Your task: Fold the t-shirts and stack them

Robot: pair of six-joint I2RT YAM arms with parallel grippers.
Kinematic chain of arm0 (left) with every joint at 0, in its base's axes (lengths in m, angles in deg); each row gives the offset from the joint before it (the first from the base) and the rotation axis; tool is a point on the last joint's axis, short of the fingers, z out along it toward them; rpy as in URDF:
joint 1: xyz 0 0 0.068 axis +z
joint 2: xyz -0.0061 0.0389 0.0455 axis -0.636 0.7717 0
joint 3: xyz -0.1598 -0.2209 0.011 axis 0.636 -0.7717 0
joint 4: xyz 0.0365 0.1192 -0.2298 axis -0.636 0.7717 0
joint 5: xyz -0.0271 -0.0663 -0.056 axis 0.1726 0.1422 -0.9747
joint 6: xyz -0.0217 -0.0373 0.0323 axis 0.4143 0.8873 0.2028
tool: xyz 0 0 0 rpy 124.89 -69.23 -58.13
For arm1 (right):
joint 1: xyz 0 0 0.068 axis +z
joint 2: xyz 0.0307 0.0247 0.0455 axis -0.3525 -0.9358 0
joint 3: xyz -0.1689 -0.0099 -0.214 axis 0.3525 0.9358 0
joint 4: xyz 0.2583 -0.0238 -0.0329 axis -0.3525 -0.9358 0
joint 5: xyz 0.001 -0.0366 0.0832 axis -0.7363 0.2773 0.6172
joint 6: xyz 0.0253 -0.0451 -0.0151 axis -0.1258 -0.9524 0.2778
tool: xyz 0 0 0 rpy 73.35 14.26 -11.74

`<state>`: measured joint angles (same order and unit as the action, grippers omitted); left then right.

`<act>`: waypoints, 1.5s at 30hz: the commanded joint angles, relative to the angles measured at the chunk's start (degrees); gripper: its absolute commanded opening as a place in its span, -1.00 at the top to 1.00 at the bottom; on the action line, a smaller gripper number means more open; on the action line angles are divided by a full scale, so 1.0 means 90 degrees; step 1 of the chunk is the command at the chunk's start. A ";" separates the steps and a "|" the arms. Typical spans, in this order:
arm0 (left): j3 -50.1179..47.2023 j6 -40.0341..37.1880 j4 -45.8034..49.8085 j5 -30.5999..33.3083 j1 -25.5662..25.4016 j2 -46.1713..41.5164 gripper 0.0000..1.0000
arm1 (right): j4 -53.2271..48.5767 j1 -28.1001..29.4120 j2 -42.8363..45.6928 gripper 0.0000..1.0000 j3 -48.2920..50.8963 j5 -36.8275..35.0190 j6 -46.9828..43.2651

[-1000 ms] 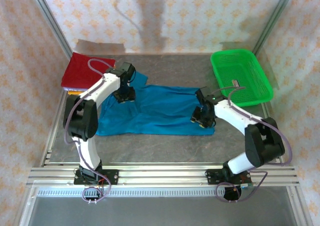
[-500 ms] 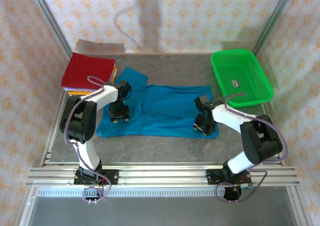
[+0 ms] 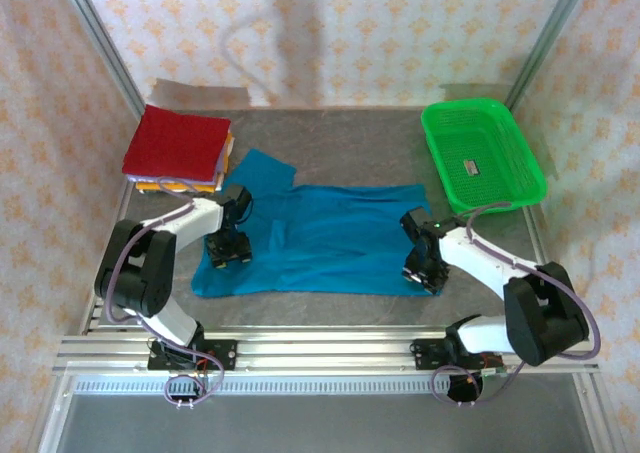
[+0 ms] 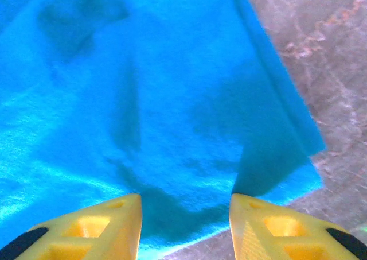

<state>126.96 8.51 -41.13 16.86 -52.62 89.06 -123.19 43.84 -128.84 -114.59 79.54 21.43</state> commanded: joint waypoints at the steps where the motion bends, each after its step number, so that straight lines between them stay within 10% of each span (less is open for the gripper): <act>1: -0.0459 0.0423 0.0002 0.0324 -0.0002 -0.0058 -0.06 | -0.0351 -0.0049 0.0191 0.10 0.0069 -0.0259 0.0102; 12: 0.1143 0.0374 0.0151 -0.0562 -0.0210 -0.0381 -0.14 | 0.0081 0.0049 0.0534 0.09 -0.0642 0.0605 -0.0066; 23: 0.3189 -0.0249 0.0725 0.0683 -0.1479 0.1712 -0.03 | 0.0834 0.0049 0.0000 0.10 -0.0217 0.0823 0.0014; 26: 0.3578 -0.0432 0.0967 0.0908 -0.1573 0.2242 0.14 | 0.0921 0.0040 -0.0143 0.10 -0.0085 0.0789 0.0022; 31: 0.3920 -0.0580 0.1220 0.1441 -0.1584 0.2530 1.00 | 0.1126 0.0027 -0.0342 0.11 0.0187 0.0726 0.0169; 33: 0.3859 -0.0553 0.1051 0.1396 -0.1561 0.2381 0.94 | 0.1127 0.0020 -0.0398 0.11 0.0245 0.0686 0.0170; 37: 0.3937 -0.0640 0.1061 0.1129 -0.1489 0.2114 0.15 | 0.1164 0.0020 -0.0443 0.11 0.0282 0.0710 0.0141; 45: 0.3793 -0.1071 0.1135 0.0683 -0.0433 0.1548 0.16 | 0.1154 0.0020 -0.0599 0.11 0.0173 0.0745 0.0026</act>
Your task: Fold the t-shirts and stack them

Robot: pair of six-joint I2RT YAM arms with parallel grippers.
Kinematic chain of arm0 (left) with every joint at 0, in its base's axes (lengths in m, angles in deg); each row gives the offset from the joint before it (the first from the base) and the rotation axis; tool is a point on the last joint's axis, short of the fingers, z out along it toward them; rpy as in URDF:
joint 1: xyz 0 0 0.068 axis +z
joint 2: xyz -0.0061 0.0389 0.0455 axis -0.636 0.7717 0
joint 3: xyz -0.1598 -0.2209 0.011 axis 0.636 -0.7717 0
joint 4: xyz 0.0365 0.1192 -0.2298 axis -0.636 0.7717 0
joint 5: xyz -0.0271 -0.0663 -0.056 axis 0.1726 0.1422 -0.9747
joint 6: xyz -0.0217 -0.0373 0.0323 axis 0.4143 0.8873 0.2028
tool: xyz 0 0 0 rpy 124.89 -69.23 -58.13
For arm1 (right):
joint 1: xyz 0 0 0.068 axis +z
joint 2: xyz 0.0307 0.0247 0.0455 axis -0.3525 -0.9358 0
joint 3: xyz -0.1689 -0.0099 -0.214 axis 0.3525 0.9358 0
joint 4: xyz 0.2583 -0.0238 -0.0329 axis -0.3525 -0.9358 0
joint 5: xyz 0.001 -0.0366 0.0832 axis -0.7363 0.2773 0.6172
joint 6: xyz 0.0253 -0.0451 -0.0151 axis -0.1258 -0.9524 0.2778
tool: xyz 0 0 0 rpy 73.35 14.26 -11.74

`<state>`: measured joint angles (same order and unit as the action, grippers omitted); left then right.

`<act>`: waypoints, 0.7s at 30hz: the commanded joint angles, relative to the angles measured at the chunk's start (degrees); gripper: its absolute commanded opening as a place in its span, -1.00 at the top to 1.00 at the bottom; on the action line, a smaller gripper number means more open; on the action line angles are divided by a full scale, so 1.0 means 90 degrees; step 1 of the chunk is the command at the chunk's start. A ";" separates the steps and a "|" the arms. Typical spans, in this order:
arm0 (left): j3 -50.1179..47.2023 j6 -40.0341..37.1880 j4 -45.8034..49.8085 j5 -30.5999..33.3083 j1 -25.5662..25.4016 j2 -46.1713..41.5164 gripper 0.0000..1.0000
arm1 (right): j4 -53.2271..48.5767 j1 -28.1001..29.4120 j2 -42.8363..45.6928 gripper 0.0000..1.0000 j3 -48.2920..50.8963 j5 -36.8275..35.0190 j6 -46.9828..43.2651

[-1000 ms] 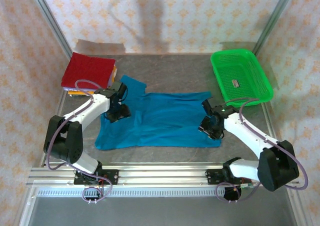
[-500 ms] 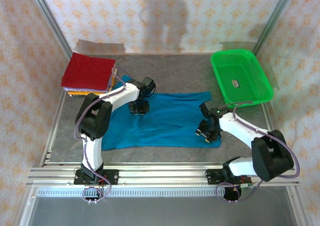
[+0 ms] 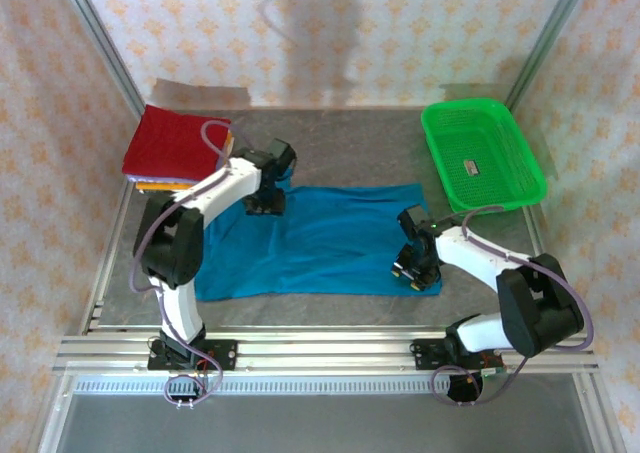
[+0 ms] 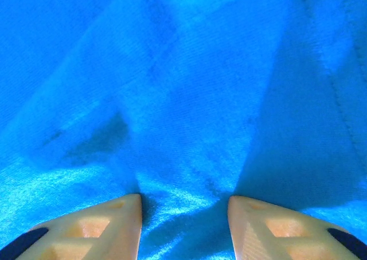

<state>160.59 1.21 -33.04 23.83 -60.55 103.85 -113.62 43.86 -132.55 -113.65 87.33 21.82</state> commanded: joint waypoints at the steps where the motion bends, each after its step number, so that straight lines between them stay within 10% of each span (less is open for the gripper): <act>1: 0.0067 -0.0343 0.0231 -0.0152 0.0595 -0.0045 0.19 | 0.0099 0.0012 -0.0186 0.11 0.0081 -0.0117 -0.0020; 21: 0.0528 -0.0939 -0.0172 -0.0683 0.1257 0.1192 0.40 | -0.0018 0.0012 -0.0176 0.11 0.0086 -0.0144 -0.0066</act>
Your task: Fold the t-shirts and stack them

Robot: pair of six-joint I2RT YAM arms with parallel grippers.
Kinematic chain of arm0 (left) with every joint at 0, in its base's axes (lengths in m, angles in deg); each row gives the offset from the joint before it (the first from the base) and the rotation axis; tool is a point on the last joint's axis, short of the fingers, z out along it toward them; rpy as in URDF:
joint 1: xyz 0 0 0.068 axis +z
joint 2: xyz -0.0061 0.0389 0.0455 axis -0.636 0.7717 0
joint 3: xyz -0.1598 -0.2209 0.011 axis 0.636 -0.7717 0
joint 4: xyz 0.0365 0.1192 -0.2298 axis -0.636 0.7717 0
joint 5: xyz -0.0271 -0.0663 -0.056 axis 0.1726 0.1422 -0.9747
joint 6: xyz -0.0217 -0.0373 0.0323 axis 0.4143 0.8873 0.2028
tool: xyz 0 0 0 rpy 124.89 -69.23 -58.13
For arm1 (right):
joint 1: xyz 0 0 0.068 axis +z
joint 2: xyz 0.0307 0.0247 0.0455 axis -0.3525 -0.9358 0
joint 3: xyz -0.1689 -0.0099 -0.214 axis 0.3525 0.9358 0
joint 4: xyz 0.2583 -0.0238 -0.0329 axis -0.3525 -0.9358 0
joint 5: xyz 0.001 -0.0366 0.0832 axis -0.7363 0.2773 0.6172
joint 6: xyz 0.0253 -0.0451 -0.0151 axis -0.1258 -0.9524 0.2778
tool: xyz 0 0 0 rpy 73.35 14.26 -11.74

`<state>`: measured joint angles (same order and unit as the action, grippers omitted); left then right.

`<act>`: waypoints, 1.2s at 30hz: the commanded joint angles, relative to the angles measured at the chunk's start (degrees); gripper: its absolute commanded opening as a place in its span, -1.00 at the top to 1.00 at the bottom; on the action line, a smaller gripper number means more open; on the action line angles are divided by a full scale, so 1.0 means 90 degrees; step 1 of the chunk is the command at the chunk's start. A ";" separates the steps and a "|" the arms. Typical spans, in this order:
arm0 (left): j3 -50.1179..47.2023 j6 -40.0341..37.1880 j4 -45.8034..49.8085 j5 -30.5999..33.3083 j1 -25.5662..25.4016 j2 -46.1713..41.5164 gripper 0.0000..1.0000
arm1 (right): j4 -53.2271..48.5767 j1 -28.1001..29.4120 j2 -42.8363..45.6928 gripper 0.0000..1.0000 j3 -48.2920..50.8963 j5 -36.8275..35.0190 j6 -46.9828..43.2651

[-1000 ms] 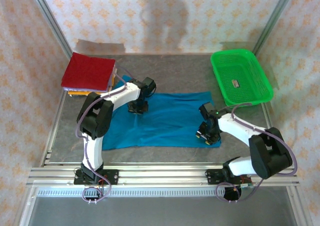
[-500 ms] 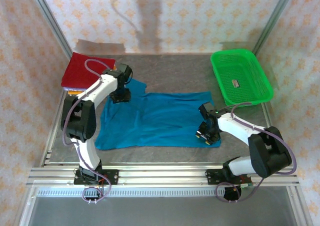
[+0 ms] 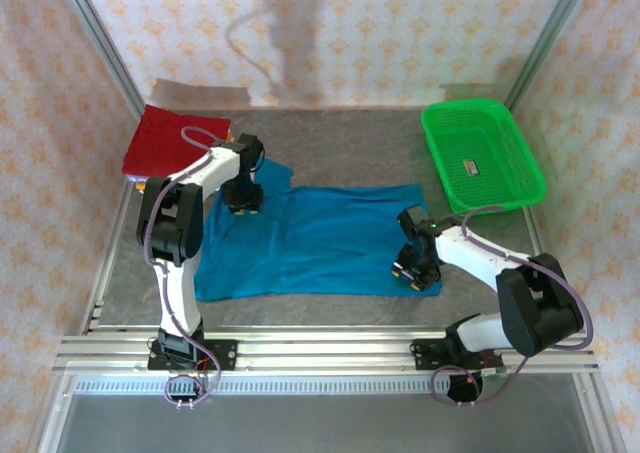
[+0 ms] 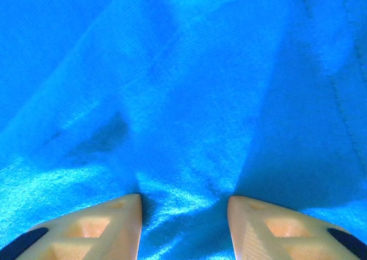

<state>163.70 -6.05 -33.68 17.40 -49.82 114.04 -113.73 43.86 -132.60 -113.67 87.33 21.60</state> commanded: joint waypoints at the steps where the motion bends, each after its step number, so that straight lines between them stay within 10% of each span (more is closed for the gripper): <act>1: 0.0186 -0.0134 -0.0114 0.0078 0.0065 0.0044 0.39 | 0.0006 0.0016 -0.0177 0.11 0.0089 -0.0144 -0.0044; 36: 0.0274 -0.0316 -0.0135 0.0522 0.0093 0.0269 0.93 | 0.0025 0.0017 -0.0240 0.11 0.0088 -0.0102 -0.0084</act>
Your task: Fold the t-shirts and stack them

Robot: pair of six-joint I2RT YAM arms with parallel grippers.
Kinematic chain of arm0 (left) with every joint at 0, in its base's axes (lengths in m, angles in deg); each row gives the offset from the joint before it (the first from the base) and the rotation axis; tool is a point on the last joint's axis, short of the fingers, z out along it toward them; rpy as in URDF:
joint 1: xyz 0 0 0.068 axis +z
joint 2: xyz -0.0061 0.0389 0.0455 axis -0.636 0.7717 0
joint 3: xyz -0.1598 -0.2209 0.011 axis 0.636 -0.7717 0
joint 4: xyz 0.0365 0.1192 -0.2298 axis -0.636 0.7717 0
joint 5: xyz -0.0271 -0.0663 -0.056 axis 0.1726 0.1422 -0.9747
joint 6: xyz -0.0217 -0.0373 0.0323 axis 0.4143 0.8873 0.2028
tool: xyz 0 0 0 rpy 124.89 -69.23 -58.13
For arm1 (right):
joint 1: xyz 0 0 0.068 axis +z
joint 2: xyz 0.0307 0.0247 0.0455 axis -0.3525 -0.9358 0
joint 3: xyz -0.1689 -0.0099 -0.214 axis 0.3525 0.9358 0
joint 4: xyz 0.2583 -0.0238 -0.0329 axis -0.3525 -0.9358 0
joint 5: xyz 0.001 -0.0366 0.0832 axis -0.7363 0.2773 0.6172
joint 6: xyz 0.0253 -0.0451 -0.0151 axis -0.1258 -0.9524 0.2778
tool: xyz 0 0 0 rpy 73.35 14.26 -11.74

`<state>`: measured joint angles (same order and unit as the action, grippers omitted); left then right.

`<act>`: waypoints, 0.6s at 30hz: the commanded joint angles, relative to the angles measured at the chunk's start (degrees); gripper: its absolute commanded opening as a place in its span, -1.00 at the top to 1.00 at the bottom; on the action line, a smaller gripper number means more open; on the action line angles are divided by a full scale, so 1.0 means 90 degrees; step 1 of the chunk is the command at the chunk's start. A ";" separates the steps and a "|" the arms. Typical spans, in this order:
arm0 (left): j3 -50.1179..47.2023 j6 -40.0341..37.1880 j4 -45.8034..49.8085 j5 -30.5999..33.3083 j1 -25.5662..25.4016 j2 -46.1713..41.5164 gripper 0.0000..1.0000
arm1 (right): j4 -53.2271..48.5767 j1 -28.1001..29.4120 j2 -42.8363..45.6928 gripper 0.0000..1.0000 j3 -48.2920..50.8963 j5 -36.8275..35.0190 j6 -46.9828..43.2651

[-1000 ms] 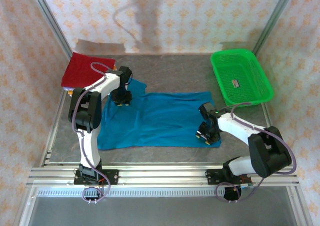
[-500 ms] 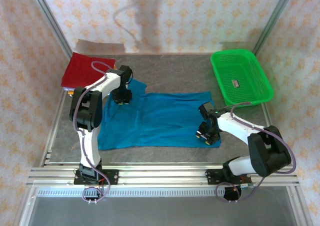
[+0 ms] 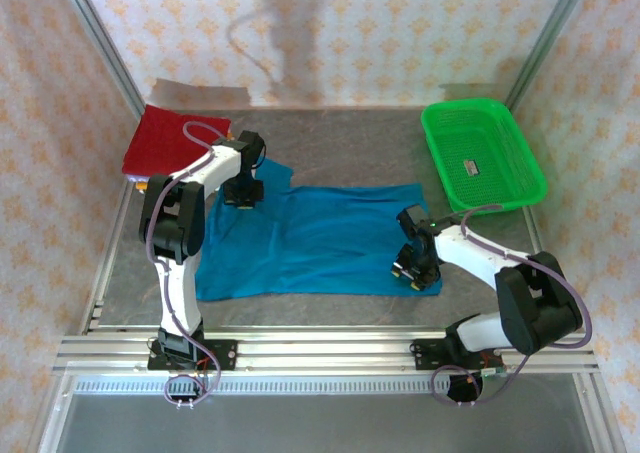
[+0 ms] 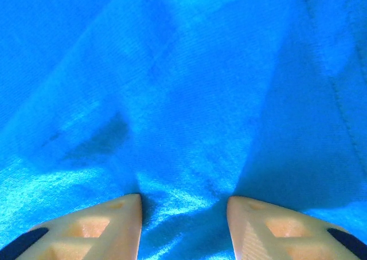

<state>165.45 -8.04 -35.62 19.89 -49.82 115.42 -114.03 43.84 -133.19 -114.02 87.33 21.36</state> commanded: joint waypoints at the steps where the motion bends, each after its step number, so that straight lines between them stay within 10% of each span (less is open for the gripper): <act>1: 0.0085 -0.0097 0.0080 0.0259 0.0100 0.0109 0.99 | 0.0060 0.0012 -0.0175 0.11 0.0121 -0.0096 -0.0062; 8: 0.0119 -0.0112 0.0069 0.0333 0.0096 0.0052 0.55 | 0.0064 0.0025 -0.0183 0.11 0.0127 -0.0075 -0.0066; 18: 0.0053 -0.0078 -0.0029 0.0098 0.0093 0.0178 0.53 | 0.0057 0.0018 -0.0184 0.11 0.0127 -0.0078 -0.0065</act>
<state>165.47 -8.58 -35.69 20.88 -49.23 115.55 -114.03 43.84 -133.19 -114.02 87.33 21.34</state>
